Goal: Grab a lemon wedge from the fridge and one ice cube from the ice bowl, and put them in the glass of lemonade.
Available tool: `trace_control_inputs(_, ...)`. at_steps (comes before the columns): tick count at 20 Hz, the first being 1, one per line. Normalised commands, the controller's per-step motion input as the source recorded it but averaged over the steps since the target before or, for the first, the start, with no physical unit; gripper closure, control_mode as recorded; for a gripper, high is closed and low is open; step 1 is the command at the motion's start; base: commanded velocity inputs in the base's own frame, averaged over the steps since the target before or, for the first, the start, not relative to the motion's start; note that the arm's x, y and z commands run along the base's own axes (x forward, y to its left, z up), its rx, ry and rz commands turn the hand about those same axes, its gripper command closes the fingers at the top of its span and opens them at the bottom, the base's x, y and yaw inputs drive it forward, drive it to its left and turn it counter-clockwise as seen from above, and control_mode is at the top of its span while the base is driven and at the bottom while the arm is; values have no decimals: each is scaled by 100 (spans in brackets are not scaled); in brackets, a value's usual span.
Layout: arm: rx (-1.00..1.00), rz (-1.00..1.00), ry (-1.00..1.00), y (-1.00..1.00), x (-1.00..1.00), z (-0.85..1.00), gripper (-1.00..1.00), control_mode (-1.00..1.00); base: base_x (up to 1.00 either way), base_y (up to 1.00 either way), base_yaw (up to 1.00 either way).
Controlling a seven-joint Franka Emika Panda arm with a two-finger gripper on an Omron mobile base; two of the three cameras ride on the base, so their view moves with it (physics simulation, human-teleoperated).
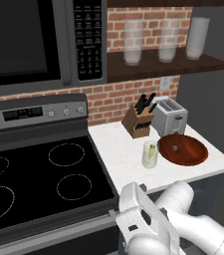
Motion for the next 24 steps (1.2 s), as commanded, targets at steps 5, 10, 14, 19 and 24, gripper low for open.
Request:
trace_control_inputs(5,17,-3,-1,-37,-7,0,-100,-100,0,0,0)
trace_control_inputs(10,5,-7,20,-15,56,0,-100,-100,0,0,0)
trace_control_inputs(14,0,-9,33,0,89,0,-100,-100,0,0,0)
trace_control_inputs(19,0,-11,34,0,87,-3,-100,-100,0,0,0)
trace_control_inputs(24,-1,-7,26,1,60,-3,-100,-100,0,0,0)
